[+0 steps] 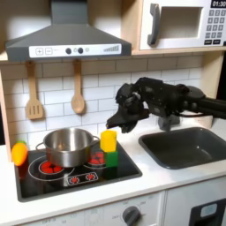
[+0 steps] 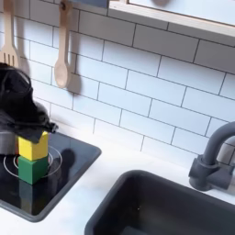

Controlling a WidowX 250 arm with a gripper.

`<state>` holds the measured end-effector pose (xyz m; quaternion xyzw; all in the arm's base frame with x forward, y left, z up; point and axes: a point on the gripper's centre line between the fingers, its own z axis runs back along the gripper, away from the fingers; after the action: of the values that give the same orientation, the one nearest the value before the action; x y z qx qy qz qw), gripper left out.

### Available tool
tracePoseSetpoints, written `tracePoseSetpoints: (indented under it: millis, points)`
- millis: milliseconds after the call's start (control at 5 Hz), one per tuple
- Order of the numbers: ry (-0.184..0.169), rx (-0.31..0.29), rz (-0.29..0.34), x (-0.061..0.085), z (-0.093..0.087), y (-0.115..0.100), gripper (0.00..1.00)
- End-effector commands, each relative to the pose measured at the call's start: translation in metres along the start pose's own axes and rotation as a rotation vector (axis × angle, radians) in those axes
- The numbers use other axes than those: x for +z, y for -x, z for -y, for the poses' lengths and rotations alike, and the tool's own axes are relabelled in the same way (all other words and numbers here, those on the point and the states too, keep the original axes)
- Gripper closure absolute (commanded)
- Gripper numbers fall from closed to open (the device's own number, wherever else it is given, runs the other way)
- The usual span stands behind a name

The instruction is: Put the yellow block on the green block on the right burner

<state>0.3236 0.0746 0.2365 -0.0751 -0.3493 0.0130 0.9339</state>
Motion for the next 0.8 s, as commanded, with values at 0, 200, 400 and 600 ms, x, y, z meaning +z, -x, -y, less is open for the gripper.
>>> tracePoseSetpoints:
  millis: [0, 200, 400, 600]
  points:
    - [-0.029, 0.048, 0.011, -0.013, -0.004, -0.028, 1.0]
    - [-0.029, 0.077, 0.034, -0.015, -0.005, -0.044, 1.0]
    - [0.027, 0.074, 0.114, -0.01, -0.005, -0.054, 1.0]
    - [0.079, 0.072, 0.243, 0.0, -0.008, -0.053, 1.0]
